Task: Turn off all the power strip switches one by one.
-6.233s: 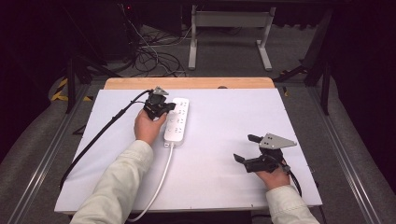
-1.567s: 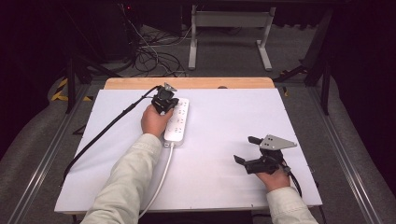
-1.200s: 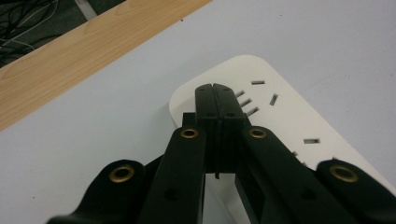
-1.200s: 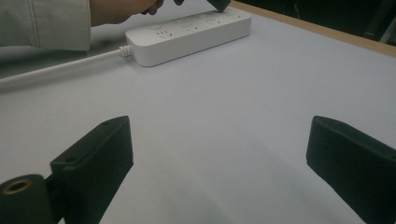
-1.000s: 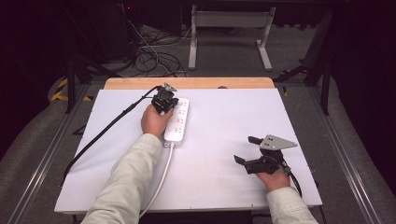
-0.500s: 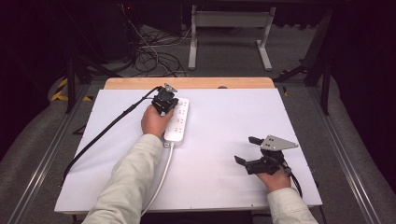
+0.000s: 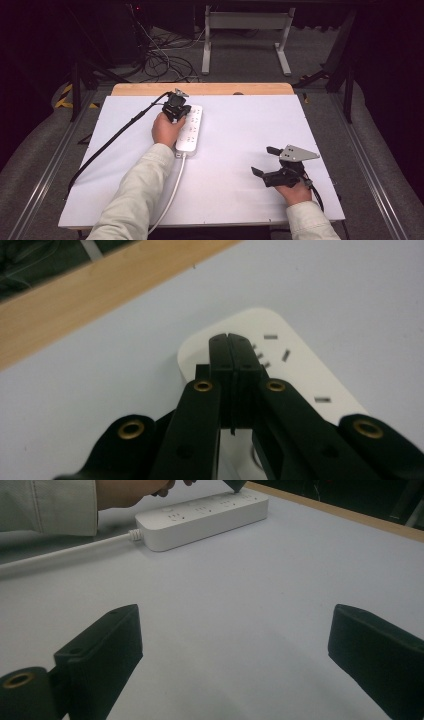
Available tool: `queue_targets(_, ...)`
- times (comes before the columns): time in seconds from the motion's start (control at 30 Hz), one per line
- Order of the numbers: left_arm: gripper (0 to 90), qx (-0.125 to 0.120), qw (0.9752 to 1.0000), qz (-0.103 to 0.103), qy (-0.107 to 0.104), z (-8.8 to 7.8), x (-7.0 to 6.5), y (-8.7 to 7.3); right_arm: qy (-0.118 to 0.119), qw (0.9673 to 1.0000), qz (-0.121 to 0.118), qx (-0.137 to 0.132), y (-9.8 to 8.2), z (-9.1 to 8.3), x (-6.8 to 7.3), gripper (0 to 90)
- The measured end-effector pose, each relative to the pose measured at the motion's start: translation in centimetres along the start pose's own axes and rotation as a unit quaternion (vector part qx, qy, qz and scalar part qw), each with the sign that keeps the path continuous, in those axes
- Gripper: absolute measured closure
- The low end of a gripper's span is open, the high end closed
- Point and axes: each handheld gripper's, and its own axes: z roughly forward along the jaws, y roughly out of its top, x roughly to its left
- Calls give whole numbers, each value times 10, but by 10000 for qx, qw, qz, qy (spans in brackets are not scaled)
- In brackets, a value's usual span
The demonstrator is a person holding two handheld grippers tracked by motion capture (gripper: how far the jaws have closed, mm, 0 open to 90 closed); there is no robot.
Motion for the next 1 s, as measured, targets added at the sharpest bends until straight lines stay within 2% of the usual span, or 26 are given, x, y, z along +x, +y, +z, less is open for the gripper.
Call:
queue_targets(0.03, 900, 94, 9998, -100, -134, -1, 1, 2, 9, 10000, -6, 1, 0, 0, 0, 80)
queue_targets(0.07, 900, 94, 9998, -100, -134, -1, 1, 2, 13, 10000, -15, -2, 0, 1, 0, 80)
queue_targets(0.13, 900, -162, 9997, -99, -144, -9, 0, 4, 21, 10000, -30, -14, 1, 1, 0, 80)
queue_targets(0.2, 900, -439, 9985, -138, -311, -21, -5, 8, 17, 10000, -41, -20, 1, 1, -1, 80)
queue_targets(0.23, 900, -555, 9979, -113, -327, -27, -7, 10, 14, 10000, -32, -28, 1, 1, -1, 80)
queue_targets(0.3, 900, -691, 9969, -79, -373, -37, -9, 13, 7, 10000, -27, -37, 1, 1, -2, 80)
queue_targets(0.4, 900, -734, 9969, 75, -270, -47, -10, 14, 15, 10000, -24, -50, 2, 1, -2, 80)
queue_targets(0.47, 900, -761, 9966, 121, -284, -53, -12, 15, 19, 10000, -35, -47, 2, 1, -1, 80)
queue_targets(0.6, 899, -888, 9950, 61, -448, -65, -13, 18, 11, 10000, -57, -64, 3, 1, 0, 80)
queue_targets(0.67, 891, -862, 9949, -19, -529, -69, -12, 19, 14, 10000, -62, -60, 3, 1, 0, 80)
queue_targets(0.73, 735, -880, 9943, -62, -597, -74, -12, 20, 21, 10000, -69, -60, 3, 2, 0, 80)
queue_targets(0.83, 644, -985, 9935, 166, -546, -83, -15, 19, 3, 10000, -79, -52, 4, 1, 0, 80)
queue_targets(0.93, 575, -1027, 9924, 254, -636, -91, -19, 18, 5, 9999, -83, -59, 4, 1, 1, 80)
queue_targets(1.0, 565, -1052, 9916, 318, -676, -97, -22, 17, 7, 9999, -92, -50, 4, 2, 1, 80)
